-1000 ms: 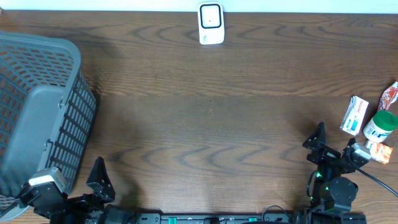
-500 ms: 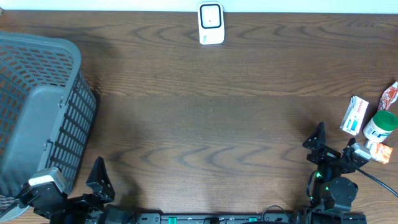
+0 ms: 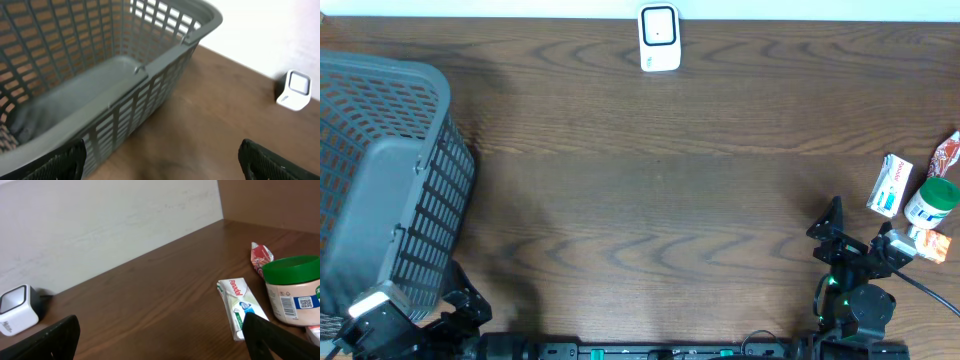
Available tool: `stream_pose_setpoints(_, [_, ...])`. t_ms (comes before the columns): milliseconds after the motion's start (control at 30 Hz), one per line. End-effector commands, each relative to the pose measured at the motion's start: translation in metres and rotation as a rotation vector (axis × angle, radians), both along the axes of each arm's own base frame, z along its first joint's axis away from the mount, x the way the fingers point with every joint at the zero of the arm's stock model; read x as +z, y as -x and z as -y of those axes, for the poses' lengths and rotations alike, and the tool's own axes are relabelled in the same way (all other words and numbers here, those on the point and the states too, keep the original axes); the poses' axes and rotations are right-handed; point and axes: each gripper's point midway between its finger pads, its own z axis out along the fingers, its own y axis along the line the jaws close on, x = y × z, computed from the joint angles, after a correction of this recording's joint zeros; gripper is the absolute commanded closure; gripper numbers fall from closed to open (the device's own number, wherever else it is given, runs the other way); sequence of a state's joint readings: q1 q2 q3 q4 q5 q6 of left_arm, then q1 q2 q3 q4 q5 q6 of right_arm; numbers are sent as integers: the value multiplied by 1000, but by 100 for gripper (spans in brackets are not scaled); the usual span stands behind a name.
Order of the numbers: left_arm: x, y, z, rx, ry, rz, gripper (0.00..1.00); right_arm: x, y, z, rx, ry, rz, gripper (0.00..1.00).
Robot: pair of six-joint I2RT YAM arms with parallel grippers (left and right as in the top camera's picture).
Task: Scan the item barcode
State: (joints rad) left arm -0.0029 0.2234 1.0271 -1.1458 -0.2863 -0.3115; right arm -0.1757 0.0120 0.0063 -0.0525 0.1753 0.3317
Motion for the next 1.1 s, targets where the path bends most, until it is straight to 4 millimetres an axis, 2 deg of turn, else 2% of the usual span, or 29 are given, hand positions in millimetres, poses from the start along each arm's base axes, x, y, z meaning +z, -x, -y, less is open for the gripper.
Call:
stream_pose_setpoints(0, [-9, 4, 0, 0, 3, -33, 3, 0, 1, 1, -3, 11, -3, 1])
stream_pose_setpoints(167, [-14, 14, -4, 27, -16, -39, 3, 0, 1, 1, -3, 11, -3, 1])
stream_pose_setpoints(267, [-9, 16, -9, 67, -20, 40, 2, 0, 1, 1, -3, 11, -3, 1])
stream_pose_setpoints(333, [-6, 10, -11, 93, -23, 115, 3, 0, 1, 1, -3, 11, -3, 1])
stream_pose_setpoints(467, [-5, -17, -17, 126, -27, 245, 3, 0, 1, 1, -3, 11, -3, 1])
stream_pose_setpoints(667, [-24, -83, -8, 31, -12, 386, 3, 0, 1, 1, -3, 11, -3, 1])
stream_pose_setpoints(733, [-34, -98, -6, 9, -11, 421, 3, 0, 1, 1, -3, 11, -3, 1])
stream_pose_setpoints(867, [-59, -114, -6, -5, -10, 435, 2, 0, 1, 1, -3, 11, -3, 1])
stream_pose_setpoints(933, [-79, -120, -7, -10, -28, 392, 3, 0, 1, 1, -3, 11, -3, 1])
stream_pose_setpoints(1067, [-102, -124, -7, -23, -77, 332, 3, 0, 1, 1, -3, 11, -3, 1])
